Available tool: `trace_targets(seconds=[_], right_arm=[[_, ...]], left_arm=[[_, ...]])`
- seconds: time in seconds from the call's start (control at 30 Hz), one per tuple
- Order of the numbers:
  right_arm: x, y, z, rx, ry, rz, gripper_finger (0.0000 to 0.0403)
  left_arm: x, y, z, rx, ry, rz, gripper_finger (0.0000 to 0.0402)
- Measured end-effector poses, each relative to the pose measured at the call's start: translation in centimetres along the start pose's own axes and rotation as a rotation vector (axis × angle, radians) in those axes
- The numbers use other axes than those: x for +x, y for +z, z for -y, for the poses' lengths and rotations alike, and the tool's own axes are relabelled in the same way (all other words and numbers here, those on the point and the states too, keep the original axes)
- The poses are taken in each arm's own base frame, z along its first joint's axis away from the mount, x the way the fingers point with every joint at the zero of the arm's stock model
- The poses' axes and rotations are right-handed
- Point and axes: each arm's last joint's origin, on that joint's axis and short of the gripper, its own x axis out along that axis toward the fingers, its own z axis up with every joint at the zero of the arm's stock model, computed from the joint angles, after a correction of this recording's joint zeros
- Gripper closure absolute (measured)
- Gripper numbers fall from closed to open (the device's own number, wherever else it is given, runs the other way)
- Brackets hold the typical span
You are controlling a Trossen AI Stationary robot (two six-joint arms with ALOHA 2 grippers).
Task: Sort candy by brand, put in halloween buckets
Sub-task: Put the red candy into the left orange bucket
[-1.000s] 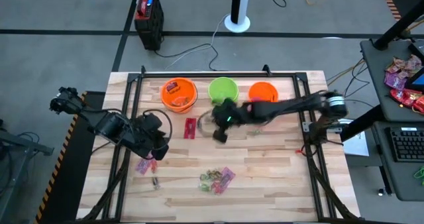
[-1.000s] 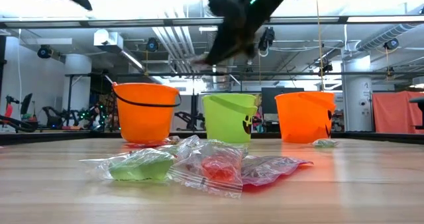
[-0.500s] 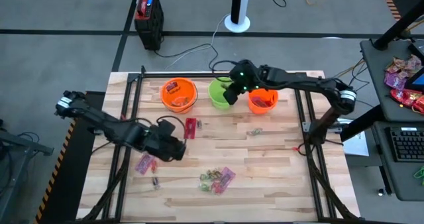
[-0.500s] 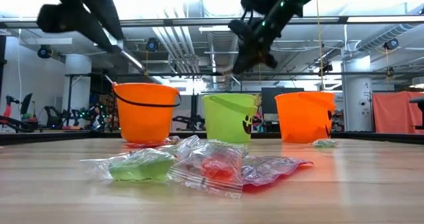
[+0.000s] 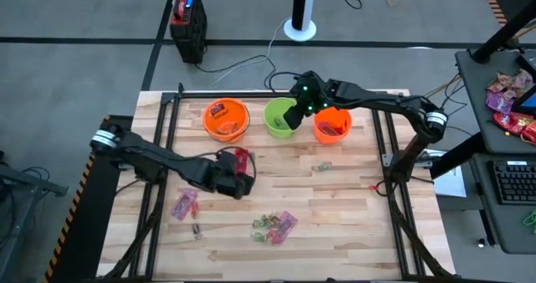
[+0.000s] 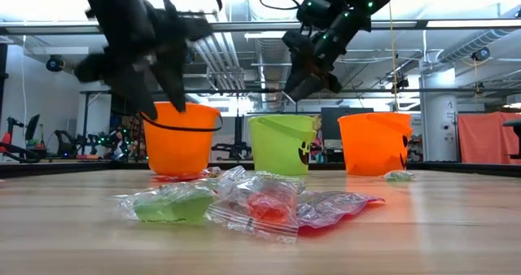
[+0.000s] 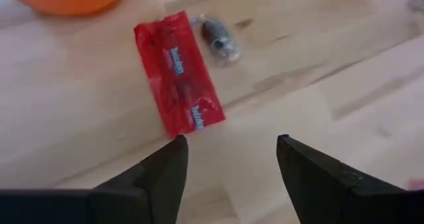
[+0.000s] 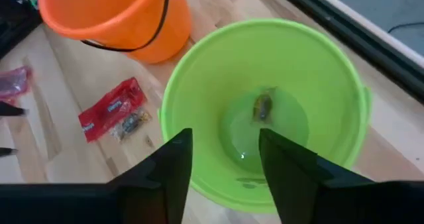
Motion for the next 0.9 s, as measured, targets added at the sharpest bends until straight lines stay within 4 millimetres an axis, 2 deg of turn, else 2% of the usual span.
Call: trace_targets(seconds=[0.23,0.5,0.67,0.8,0.9], right_arm=[[-0.7,0.0,-0.5,-0.033,0.012,0.014,0.0216],[-0.6,-0.1,-0.8,-0.049,0.017,0.008,0.0216],[-0.6,-0.3,-1.0,-0.060,0.022,-0.007,0.0216],[-0.6,-0.6,-0.9,-0.069,0.015,-0.039,0.0216],[-0.6,-0.8,-0.8,-0.077,0.009,-0.060,0.0216]], left_arm=[[4.5,-1.7,0.7,0.048,0.128,-0.001,0.0190],[7.3,-1.7,0.8,0.067,0.160,0.045,0.0192],[9.0,-2.1,0.5,0.050,0.118,0.032,0.0195],[9.2,-2.3,0.1,0.033,0.119,0.036,0.0220],[9.3,-2.4,-0.1,0.035,0.126,0.036,0.0263]])
